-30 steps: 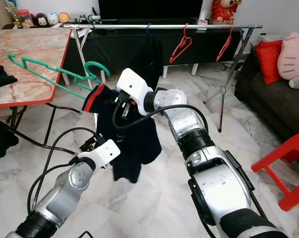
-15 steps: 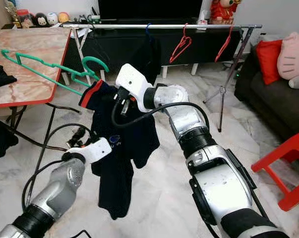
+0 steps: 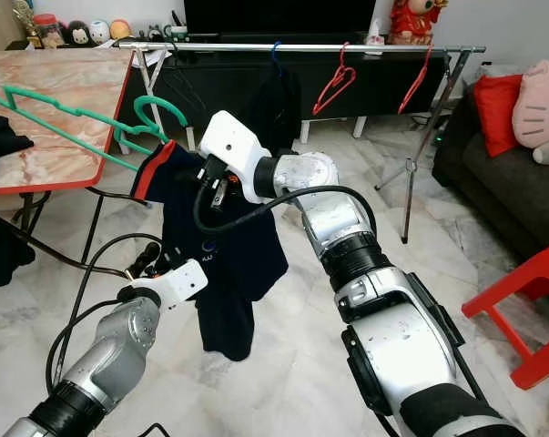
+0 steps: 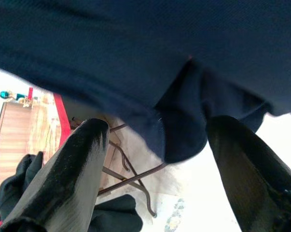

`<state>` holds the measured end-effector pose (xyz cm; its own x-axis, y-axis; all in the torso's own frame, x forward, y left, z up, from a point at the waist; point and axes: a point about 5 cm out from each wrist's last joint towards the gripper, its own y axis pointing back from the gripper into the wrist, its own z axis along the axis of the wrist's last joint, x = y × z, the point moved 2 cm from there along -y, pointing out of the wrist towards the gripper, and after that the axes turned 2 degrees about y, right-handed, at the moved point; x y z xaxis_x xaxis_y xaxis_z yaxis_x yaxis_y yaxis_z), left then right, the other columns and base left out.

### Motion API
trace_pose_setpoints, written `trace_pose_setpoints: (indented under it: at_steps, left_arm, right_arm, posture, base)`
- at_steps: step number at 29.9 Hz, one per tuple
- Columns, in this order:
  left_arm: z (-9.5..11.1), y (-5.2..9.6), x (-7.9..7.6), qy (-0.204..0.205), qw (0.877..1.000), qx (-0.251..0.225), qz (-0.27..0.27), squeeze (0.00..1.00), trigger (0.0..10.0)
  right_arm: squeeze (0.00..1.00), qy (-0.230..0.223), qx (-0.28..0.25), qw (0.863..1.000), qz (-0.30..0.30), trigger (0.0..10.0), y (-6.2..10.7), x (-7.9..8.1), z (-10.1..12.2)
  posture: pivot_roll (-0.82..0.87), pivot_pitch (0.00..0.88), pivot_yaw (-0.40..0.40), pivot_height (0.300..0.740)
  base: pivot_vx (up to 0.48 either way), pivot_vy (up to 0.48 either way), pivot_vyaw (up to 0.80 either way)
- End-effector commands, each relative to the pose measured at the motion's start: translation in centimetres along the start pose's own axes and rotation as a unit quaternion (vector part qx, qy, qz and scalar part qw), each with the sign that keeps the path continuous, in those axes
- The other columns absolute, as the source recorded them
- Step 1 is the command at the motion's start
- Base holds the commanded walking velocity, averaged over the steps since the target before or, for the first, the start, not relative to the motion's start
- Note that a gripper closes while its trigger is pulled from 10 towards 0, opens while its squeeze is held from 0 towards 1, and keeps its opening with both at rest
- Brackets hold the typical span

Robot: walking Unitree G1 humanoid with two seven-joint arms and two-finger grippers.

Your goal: Hang hanger

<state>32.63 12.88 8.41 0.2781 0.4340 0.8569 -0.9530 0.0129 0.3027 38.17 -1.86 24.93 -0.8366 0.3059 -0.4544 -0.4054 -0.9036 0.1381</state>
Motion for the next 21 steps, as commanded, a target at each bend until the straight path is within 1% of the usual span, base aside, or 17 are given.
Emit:
trace_pose_setpoints:
  at_steps: [1, 8, 13, 14, 16, 19, 21]
  left_arm:
    - [0.4, -0.1, 0.2, -0.009, 1.0, -0.003, 0.008, 0.0, 10.0]
    - [0.1, -0.1, 1.0, -0.011, 1.0, 0.005, 0.026, 0.0, 10.0]
    - [0.1, 0.0, 1.2, -0.011, 0.999, 0.006, 0.03, 0.0, 10.0]
    - [0.2, 0.3, 1.6, -0.002, 0.999, 0.002, 0.032, 0.0, 10.0]
    - [0.3, 0.4, 1.7, 0.001, 0.999, 0.0, 0.033, 0.0, 10.0]
    - [0.6, 0.8, 2.0, 0.013, 0.999, -0.008, 0.034, 0.0, 10.0]
    - [0.6, 0.8, 2.0, 0.014, 0.999, -0.007, 0.034, 0.0, 10.0]
  right_arm:
    - [0.0, 0.014, -0.031, 0.999, 0.004, 0.0, -0.1, 0.0, 1.7]
    - [0.0, 0.015, -0.031, 0.999, 0.009, 0.0, 0.0, 0.3, 1.8]
    - [0.0, 0.013, -0.03, 0.999, 0.011, 0.0, 0.0, 0.5, 1.7]
    - [0.0, 0.011, -0.026, 0.999, 0.016, 0.0, 0.0, 0.8, 1.3]
    - [0.0, 0.01, -0.024, 0.999, 0.017, 0.0, 0.0, 0.9, 1.2]
    - [0.0, 0.01, -0.009, 1.0, 0.019, 0.0, 0.0, 1.4, 0.2]
    - [0.0, 0.009, -0.009, 1.0, 0.021, 0.0, 0.0, 1.5, 0.2]
  posture:
    - [-0.03, 0.0, -0.072, 0.74]
    - [-0.03, 0.0, -0.077, 0.74]
    - [-0.03, 0.0, -0.076, 0.74]
    - [-0.02, 0.0, -0.075, 0.74]
    - [-0.02, 0.0, -0.075, 0.74]
    - [-0.02, 0.0, -0.075, 0.74]
    - [-0.02, 0.0, -0.075, 0.74]
  base:
    - [0.0, 0.0, 0.0]
    - [0.0, 0.0, 0.0]
    - [0.0, 0.0, 0.0]
    - [0.0, 0.0, 0.0]
    - [0.0, 0.0, 0.0]
    - [0.0, 0.0, 0.0]
    - [0.0, 0.0, 0.0]
